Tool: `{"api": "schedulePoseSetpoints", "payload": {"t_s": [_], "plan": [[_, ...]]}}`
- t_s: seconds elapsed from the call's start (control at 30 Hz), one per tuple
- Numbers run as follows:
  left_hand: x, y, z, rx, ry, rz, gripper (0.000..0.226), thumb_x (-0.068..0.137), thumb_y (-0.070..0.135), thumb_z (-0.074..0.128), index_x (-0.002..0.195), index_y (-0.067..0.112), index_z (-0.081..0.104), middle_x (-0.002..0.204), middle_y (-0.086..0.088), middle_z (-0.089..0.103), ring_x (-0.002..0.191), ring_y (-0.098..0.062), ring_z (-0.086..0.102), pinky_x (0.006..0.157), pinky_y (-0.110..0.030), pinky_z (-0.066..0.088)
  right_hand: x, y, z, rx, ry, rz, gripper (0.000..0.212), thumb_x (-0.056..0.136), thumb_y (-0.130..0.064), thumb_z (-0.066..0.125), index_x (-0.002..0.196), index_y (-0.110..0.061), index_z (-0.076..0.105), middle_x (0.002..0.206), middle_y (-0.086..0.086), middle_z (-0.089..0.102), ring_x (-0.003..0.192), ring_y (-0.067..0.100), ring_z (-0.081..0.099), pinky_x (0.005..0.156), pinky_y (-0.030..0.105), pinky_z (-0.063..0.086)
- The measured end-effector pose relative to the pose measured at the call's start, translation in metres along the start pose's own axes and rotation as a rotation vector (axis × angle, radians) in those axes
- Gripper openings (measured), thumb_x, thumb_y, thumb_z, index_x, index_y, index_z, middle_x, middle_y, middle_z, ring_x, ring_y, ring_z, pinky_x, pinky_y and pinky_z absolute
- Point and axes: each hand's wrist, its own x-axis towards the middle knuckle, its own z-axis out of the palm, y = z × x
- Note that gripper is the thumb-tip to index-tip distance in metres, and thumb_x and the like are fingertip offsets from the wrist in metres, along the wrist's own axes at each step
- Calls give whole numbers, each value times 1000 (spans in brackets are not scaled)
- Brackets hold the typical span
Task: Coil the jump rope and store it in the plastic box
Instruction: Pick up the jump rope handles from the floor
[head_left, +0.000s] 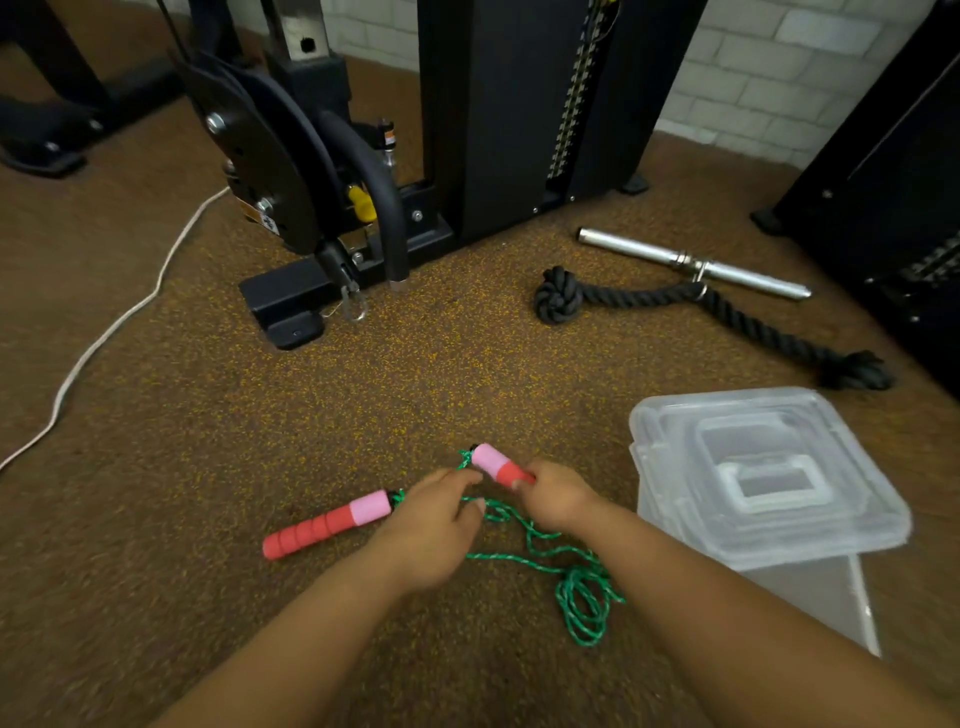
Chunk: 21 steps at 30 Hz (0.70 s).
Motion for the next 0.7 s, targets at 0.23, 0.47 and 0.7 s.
{"api": "schedulePoseSetpoints", "payload": {"t_s": [0.23,0.47,0.7], "plan": [[-5,64,-42,-167,-102,-126,35,98,35,40,112,15,65,114,-9,67,110,-27,59,98,-36,44,-90,5,-59,323,-46,33,20,95,-26,46,96,-12,61,63,6,61,47,18,54,42,25,40],[-40,150,-67,-480,-191,-179,53,102,35,22,116,3,62,118,-19,64,104,-27,59,86,-29,44,-183,11,-111,646,67,-65,14,96,-22,46,93,-17,59,70,8,61,69,28,57,60,37,41],[-71,179,-61,-802,-273,-233,71,99,49,12,114,1,61,126,-24,61,116,-31,58,103,-39,42,-258,15,-122,868,128,-153,14,97,-20,46,91,-22,58,71,7,60,65,24,54,55,29,37]]}}
